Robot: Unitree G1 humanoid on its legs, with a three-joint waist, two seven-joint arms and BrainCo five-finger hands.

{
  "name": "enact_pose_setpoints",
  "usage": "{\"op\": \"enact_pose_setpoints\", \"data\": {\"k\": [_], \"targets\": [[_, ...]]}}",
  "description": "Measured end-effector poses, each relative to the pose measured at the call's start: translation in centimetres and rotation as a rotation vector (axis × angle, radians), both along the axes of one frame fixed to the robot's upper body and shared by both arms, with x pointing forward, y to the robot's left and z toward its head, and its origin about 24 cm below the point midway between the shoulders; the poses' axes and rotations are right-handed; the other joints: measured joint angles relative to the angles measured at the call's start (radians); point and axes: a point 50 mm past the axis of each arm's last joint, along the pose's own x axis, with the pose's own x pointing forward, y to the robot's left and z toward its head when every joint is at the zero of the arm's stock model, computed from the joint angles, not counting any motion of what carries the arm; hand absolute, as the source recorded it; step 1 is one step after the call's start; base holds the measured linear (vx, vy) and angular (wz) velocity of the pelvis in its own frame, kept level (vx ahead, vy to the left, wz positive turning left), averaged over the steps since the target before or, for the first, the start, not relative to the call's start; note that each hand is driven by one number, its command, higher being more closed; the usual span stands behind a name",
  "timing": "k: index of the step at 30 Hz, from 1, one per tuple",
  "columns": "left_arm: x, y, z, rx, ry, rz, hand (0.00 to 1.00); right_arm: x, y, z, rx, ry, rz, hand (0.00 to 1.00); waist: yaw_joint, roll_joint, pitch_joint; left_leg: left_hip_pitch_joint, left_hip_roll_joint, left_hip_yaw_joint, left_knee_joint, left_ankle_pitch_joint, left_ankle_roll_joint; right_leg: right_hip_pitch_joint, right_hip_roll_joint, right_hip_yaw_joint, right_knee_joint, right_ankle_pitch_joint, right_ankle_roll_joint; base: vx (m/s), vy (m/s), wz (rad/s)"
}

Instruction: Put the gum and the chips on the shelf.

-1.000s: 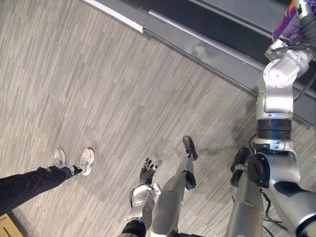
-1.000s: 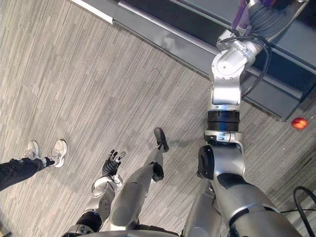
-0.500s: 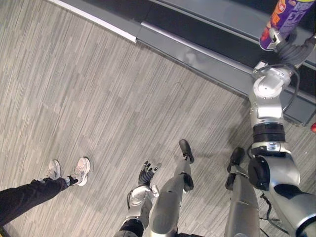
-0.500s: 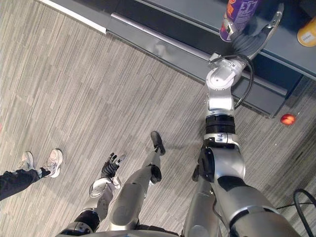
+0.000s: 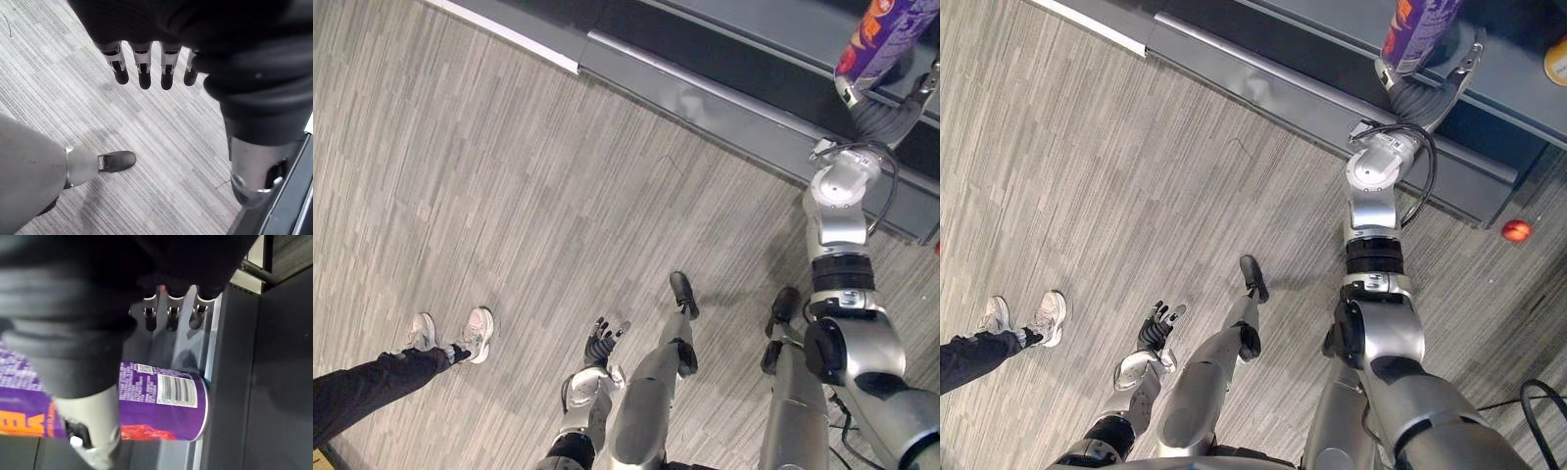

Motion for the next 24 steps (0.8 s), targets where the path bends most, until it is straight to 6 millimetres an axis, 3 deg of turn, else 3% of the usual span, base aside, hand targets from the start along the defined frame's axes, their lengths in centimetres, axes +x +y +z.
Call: {"op": "enact_pose_setpoints", "data": {"k": [2,11,20,21,24], "targets": [[0.0,0.0,0.0,-0.001,-0.001,0.001,0.00,0.2,-0.3,-0.5,0.001,0.026,-0.006,0.00,0.000,0.000,0.000,0.001,-0.001,-0.003,0.000,0.000,0.000,-0.004,-0.003,0.000,0.016,-0.009,-0.002,0.01,-0.033,0.06],[0.2,-0.1,0.3,-0.009,-0.023,-0.005,0.00,-0.2,-2.4,2.0,0.001,-0.032,-0.049,0.00,0.004,0.000,0.000,-0.019,-0.010,-0.008,-0.001,0.001,-0.001,-0.043,-0.023,-0.001,0.064,-0.027,-0.005,0.01,-0.014,0.03],[0.3,-0.3,0.4,-0.009,-0.028,-0.014,0.00,-0.3,-2.7,3.8,-0.006,-0.066,-0.058,0.00,0.010,0.001,0.000,-0.030,-0.020,-0.022,-0.001,0.003,0.001,-0.052,-0.034,-0.007,0.078,-0.033,-0.004,0.03,-0.007,0.05],[0.3,-0.3,0.4,-0.010,-0.030,-0.014,0.00,-0.3,-2.8,4.0,-0.007,-0.072,-0.061,1.00,0.014,0.001,0.000,-0.030,-0.021,-0.022,-0.001,0.003,0.001,-0.052,-0.035,-0.007,0.079,-0.033,-0.004,0.00,0.000,0.00],[0.6,-0.3,0.8,-0.010,-0.054,-0.012,0.00,-0.6,-3.4,4.5,-0.017,-0.084,-0.079,1.00,0.020,0.001,0.000,-0.032,-0.025,-0.027,-0.001,0.003,0.001,-0.052,-0.042,-0.013,0.088,-0.040,-0.002,0.01,-0.004,0.07]]}}
